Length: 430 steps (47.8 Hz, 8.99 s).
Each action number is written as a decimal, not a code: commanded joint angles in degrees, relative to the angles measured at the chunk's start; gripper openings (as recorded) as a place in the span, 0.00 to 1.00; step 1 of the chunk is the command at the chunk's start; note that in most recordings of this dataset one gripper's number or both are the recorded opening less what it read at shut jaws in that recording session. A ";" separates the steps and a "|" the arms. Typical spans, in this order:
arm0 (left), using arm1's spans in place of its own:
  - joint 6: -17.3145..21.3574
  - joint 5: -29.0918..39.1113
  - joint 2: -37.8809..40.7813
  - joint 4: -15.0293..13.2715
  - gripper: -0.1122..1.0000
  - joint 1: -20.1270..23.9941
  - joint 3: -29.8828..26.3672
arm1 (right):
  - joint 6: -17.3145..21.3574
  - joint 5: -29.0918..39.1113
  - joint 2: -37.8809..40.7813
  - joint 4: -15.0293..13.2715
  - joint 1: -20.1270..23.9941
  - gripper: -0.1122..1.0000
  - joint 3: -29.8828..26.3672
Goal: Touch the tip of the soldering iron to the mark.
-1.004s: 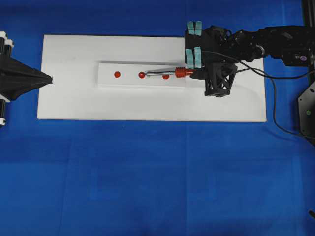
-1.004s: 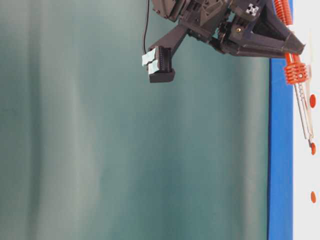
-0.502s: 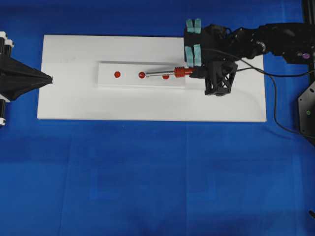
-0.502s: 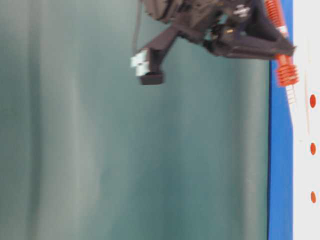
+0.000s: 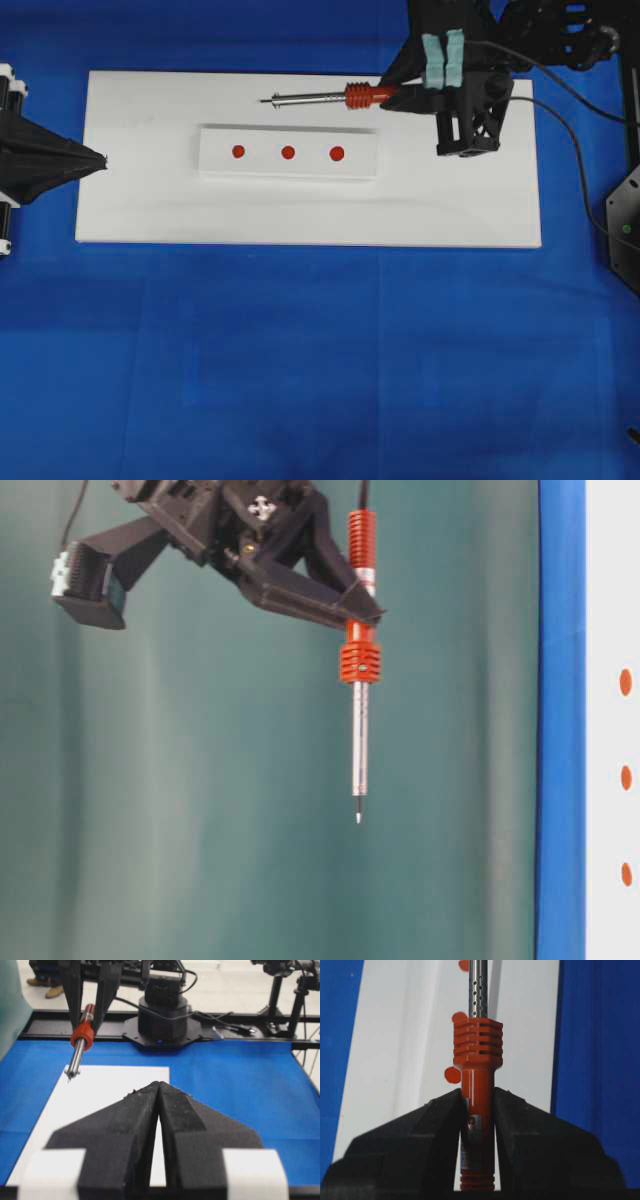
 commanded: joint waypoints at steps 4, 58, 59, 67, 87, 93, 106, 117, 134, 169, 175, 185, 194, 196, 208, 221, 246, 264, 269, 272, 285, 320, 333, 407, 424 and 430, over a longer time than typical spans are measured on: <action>0.00 -0.62 0.26 0.00 0.10 -0.09 -0.62 | 0.09 -0.18 -0.97 -0.18 -0.26 0.16 -1.58; 0.00 -0.62 0.26 0.09 0.10 -0.09 -0.62 | 18.19 10.28 -11.87 -15.64 -2.37 0.16 8.17; 0.00 -0.62 0.26 0.00 0.10 -0.09 -0.62 | 18.19 10.28 -11.78 -15.64 -2.29 0.16 8.09; 0.00 -0.62 0.26 0.00 0.10 -0.09 -0.62 | 18.19 10.20 -11.69 -15.73 -2.37 0.16 8.09; 0.00 -0.62 0.26 0.00 0.10 -0.09 -0.62 | 18.37 10.11 -11.07 -15.73 -1.93 0.16 8.53; 0.00 -0.62 0.26 0.00 0.10 -0.09 -0.62 | 18.54 8.26 -9.23 -15.56 -1.14 0.16 9.76; 0.00 -0.62 0.26 0.00 0.10 -0.09 -0.62 | 18.63 1.85 -4.22 -14.68 0.97 0.16 12.57; 0.09 -0.53 0.26 0.00 0.10 -0.09 -0.62 | 18.63 -2.81 0.09 -14.24 1.85 0.16 14.41; 0.18 -0.44 0.44 0.09 0.10 -0.09 -0.62 | 18.81 -4.48 4.04 -14.24 1.93 0.16 15.47; 0.35 -0.35 0.35 0.00 0.10 -0.09 -0.62 | 18.81 -5.27 4.66 -14.15 2.11 0.16 16.08; 0.26 -0.35 0.26 0.00 0.10 -0.09 -0.62 | 18.81 -5.19 4.66 -14.15 2.20 0.16 16.08; 0.26 -0.35 0.26 0.00 0.10 -0.09 -0.62 | 18.81 -5.19 4.66 -14.15 2.29 0.16 16.08; 0.18 -0.35 0.26 0.00 0.10 -0.09 -0.62 | 18.81 -5.36 4.57 -14.15 2.29 0.16 16.08; 0.18 -0.35 0.26 0.00 0.10 -0.09 -0.62 | 18.81 -5.27 4.66 -14.15 2.29 0.16 16.08; 0.09 -0.53 0.26 0.00 0.10 -0.09 -0.62 | 18.90 -5.27 4.66 -14.15 2.29 0.16 16.08; 0.09 -0.53 0.26 0.09 0.10 -0.09 -0.62 | 18.90 -4.66 3.69 -14.15 2.29 0.16 15.03; 0.00 -0.70 0.26 0.09 0.10 -0.09 -0.70 | 18.98 10.46 -5.62 -17.05 2.20 0.16 3.08; 0.00 -0.70 0.26 0.00 0.10 -0.09 -0.62 | 19.07 10.63 -5.98 -17.23 2.20 0.16 2.99; 0.00 -0.70 0.26 0.09 0.10 -0.09 -0.62 | 20.21 10.63 -6.42 -17.05 2.29 0.16 3.34; -0.09 -0.70 0.26 0.00 0.10 -0.09 -0.70 | 21.97 10.81 -7.03 -17.05 2.64 0.16 3.78; 0.00 -0.70 0.26 0.00 0.10 -0.09 -0.62 | 31.73 10.63 -12.92 -17.23 11.07 0.16 7.91; -0.09 -1.32 0.18 0.00 0.10 -0.09 -0.62 | 77.87 9.23 -6.68 -40.96 43.59 0.16 8.17; -0.09 -1.32 0.18 0.00 0.10 -0.09 -0.62 | 77.87 9.05 0.53 -42.54 41.92 0.16 2.55; -0.09 -1.93 -0.09 0.00 0.10 -0.09 -0.62 | 74.18 -16.61 30.41 -41.57 37.53 0.16 -9.58; -0.09 -1.85 0.00 0.00 0.10 -0.09 -0.62 | 73.83 -17.40 33.13 -42.10 37.00 0.16 -9.49; -0.09 -1.93 -0.09 0.00 0.10 -0.09 -0.62 | 73.83 -18.54 33.93 -42.19 37.00 0.16 -9.49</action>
